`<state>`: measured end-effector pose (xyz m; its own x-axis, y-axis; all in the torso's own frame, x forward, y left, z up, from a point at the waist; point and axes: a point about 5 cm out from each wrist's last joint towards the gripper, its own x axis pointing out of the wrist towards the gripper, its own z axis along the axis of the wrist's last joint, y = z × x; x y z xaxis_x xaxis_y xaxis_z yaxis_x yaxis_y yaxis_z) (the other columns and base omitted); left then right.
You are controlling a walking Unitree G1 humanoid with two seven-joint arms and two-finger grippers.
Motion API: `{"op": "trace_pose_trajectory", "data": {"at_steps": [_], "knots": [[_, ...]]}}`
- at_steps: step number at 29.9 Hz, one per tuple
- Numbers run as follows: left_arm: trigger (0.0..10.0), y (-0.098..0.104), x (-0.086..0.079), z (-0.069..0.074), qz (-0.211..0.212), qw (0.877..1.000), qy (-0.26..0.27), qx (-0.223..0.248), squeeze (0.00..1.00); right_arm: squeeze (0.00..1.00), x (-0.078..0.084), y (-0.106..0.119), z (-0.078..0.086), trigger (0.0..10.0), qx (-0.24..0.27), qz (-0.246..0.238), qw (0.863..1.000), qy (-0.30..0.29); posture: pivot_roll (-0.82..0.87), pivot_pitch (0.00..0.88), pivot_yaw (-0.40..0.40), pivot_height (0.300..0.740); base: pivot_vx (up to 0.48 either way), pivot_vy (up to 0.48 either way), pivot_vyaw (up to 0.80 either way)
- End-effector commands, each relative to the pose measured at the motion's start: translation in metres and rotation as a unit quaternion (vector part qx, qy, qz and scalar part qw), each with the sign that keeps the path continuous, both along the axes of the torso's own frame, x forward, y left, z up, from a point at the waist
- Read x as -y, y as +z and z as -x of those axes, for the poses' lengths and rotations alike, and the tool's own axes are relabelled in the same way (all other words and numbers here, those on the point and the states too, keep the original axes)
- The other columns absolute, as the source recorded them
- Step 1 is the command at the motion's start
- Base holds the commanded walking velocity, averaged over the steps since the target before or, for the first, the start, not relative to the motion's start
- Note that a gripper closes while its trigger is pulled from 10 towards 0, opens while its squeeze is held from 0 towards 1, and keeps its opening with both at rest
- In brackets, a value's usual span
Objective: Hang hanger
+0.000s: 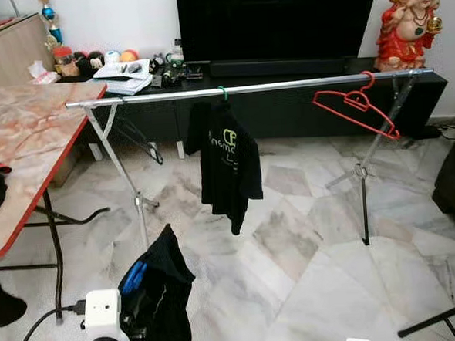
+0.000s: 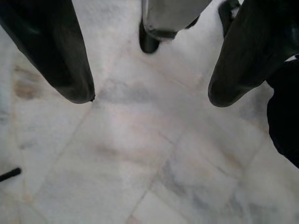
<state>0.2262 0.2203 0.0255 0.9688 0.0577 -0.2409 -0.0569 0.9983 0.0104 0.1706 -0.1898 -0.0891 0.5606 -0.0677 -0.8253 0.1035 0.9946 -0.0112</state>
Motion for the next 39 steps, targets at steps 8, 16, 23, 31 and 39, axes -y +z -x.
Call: {"op": "trace_pose_trajectory", "data": {"at_steps": [8, 16, 23, 31, 39], "knots": [[10.0, 0.009, 0.007, -0.009, 0.009, 1.0, -0.014, 0.021, 0.0, 0.0, 0.003, -0.007, 0.016, 10.0, -0.029, 0.004, 1.0, 0.007, -0.06, 0.0, 0.029, 0.74, 0.476, 0.0, 0.0], [10.0, 0.011, 0.006, -0.01, 0.008, 1.0, -0.015, 0.021, 0.0, 0.0, 0.001, -0.007, 0.017, 10.0, -0.032, 0.007, 0.999, 0.023, -0.05, 0.0, 0.027, 0.74, 0.476, 0.0, 0.0], [10.0, 0.011, 0.004, -0.008, 0.012, 1.0, 0.0, 0.022, 0.0, 0.0, 0.003, -0.008, 0.02, 10.0, -0.039, 0.016, 0.998, 0.045, -0.04, 0.0, 0.009, 0.74, 0.478, 0.0, 0.0], [10.0, 0.009, 0.007, -0.005, 0.014, 1.0, 0.002, 0.016, 0.0, 0.0, 0.004, -0.006, 0.016, 10.0, -0.029, 0.018, 0.997, 0.064, -0.04, 0.021, -0.001, 0.74, 0.31, 0.0, 0.47], [10.0, 0.006, 0.014, -0.004, 0.016, 1.0, -0.013, 0.008, 0.0, 0.0, 0.004, -0.006, 0.015, 10.0, -0.026, 0.006, 0.999, 0.045, -0.05, 0.029, -0.004, 0.74, 0.0, 0.0, 0.59]]}}
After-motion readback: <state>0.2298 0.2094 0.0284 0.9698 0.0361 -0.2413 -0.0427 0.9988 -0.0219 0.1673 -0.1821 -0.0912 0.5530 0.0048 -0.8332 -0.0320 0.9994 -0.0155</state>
